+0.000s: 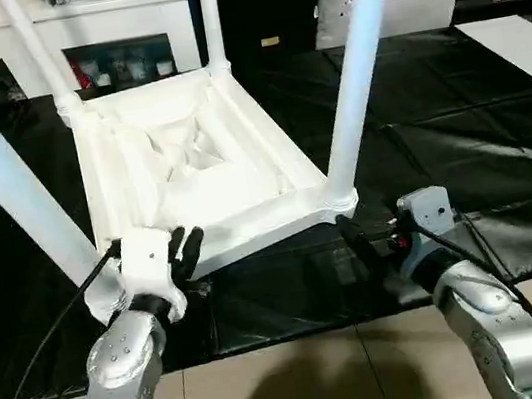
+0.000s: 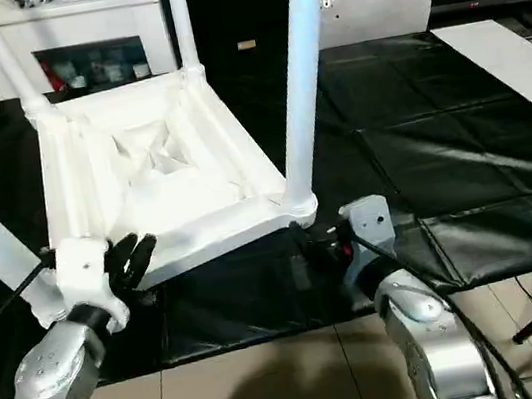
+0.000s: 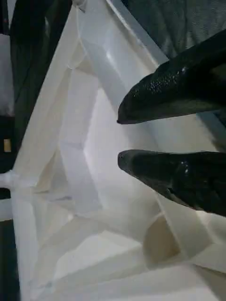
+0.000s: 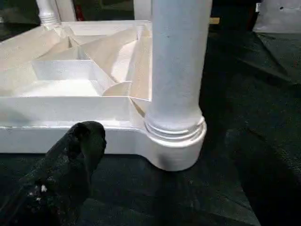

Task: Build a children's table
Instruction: Rotate leg to tighten

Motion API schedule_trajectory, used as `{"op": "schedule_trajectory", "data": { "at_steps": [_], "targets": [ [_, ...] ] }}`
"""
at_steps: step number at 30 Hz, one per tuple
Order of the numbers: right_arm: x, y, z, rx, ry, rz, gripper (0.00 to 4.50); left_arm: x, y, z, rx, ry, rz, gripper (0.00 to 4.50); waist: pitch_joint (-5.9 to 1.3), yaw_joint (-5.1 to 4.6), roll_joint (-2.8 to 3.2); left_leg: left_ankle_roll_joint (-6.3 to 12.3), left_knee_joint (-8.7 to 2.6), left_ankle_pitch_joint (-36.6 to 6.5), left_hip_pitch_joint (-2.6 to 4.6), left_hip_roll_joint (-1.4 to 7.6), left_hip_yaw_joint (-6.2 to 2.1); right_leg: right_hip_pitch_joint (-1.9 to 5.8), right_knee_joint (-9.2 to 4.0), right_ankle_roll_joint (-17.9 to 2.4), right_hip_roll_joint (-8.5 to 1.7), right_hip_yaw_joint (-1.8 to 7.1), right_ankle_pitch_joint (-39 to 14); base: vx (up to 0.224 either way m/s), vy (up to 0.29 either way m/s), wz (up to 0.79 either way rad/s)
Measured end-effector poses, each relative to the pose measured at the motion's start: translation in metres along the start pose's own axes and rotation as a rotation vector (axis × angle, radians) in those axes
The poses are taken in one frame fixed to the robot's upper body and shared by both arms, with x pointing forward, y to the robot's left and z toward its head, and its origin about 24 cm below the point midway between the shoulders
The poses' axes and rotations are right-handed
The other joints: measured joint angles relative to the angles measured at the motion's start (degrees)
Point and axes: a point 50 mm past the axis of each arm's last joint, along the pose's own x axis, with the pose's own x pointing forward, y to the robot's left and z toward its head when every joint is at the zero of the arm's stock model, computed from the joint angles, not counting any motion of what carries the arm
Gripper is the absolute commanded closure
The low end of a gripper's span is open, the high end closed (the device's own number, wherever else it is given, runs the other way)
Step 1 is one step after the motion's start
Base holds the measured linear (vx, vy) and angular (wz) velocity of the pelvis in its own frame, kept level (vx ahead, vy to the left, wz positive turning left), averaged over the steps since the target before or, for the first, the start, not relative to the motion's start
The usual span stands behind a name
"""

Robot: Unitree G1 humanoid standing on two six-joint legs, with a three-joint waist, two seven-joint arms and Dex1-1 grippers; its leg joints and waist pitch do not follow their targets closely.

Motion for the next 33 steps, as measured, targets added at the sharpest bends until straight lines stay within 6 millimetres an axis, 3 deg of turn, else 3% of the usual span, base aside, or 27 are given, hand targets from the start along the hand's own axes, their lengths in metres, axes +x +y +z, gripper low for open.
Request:
{"op": "schedule_trajectory", "data": {
  "at_steps": [5,7,9,19,24,26,27,29,30,31,33],
  "targets": [
    [-0.002,0.005,-0.005,-0.004,0.017,0.023,0.00,-0.002,0.000,0.002,0.011,-0.007,-0.028,3.39,0.03,-0.13,-0.06,-0.08,-0.29,-0.07,0.75,-0.01,0.06,0.47,-0.08,0.32,0.01,-0.02,-0.22,0.000,0.000,0.00],
    [-0.003,0.005,-0.007,-0.003,0.023,0.022,0.00,-0.004,0.000,0.001,0.011,-0.001,-0.035,3.39,0.08,-0.36,-0.12,-0.27,-0.48,-0.22,1.65,0.00,0.06,0.88,-0.15,0.33,0.19,-0.07,-0.50,0.000,0.000,0.00],
    [-0.004,0.005,-0.007,-0.006,0.025,0.021,0.00,-0.006,0.001,-0.002,0.014,0.010,-0.035,3.39,0.08,-0.48,-0.13,-0.45,-0.48,-0.54,2.03,0.13,0.00,1.28,-0.15,0.30,0.43,-0.03,-0.84,0.000,0.000,0.00],
    [-0.004,0.014,-0.003,-0.060,0.009,0.079,0.00,-0.006,0.001,-0.001,0.026,0.012,-0.067,3.39,-0.02,-0.36,0.02,-0.67,-1.25,-1.35,3.30,0.50,0.28,2.35,-0.06,-0.43,0.64,-0.06,-1.83,0.023,-0.002,0.00],
    [-0.005,0.012,-0.003,-0.071,0.014,0.083,0.00,-0.006,0.000,-0.001,0.009,0.007,-0.071,3.39,-0.14,-0.25,0.13,-0.87,-1.56,-2.30,4.49,0.70,0.35,3.45,0.00,-0.80,0.86,-0.14,-3.00,0.071,-0.005,0.00],
    [-0.007,0.010,-0.004,-0.081,0.024,0.089,0.00,-0.005,-0.001,0.000,0.008,0.003,-0.076,3.39,-0.30,-0.27,0.41,-0.10,-1.23,-2.49,3.97,0.63,-0.60,4.09,-0.25,-0.66,0.60,-1.24,-3.47,0.079,0.005,0.14],
    [-0.009,0.009,-0.006,-0.087,0.034,0.090,0.00,-0.003,-0.003,0.002,0.008,-0.004,-0.086,3.39,-0.52,-0.43,0.75,1.78,-0.22,-3.15,2.94,0.40,-2.02,4.77,-0.79,-0.30,0.34,-2.63,-3.77,0.082,0.014,0.41],
    [-0.011,0.008,-0.007,-0.091,0.040,0.079,0.00,-0.003,-0.003,0.002,0.007,-0.003,-0.084,3.39,-0.66,-0.43,1.06,4.68,0.84,-4.01,2.03,-0.16,-3.66,5.92,-1.49,0.02,-0.24,-4.47,-4.22,0.091,0.029,0.54],
    [-0.011,0.006,-0.007,-0.091,0.041,0.071,0.00,-0.004,-0.002,0.001,0.008,0.001,-0.082,3.39,-0.64,-0.38,1.09,4.89,0.92,-4.13,2.05,-0.49,-4.15,6.69,-1.67,0.11,-0.46,-5.18,-4.59,0.092,0.026,0.49],
    [-0.011,0.006,-0.007,-0.091,0.040,0.070,0.00,-0.004,-0.002,0.001,0.011,0.003,-0.080,3.39,-0.61,-0.60,1.15,4.53,0.53,-4.24,3.03,-0.37,-4.08,6.72,-1.45,-0.48,-0.32,-4.94,-4.96,0.144,-0.020,0.20],
    [-0.008,0.012,-0.005,-0.082,0.027,0.095,0.00,-0.006,0.001,-0.002,0.012,0.016,-0.073,3.39,-0.55,-1.64,1.00,3.63,0.35,-4.83,4.45,-0.73,-4.06,6.61,0.72,-3.30,-0.53,-4.07,-6.99,0.147,-0.023,0.09]
  ]
}}
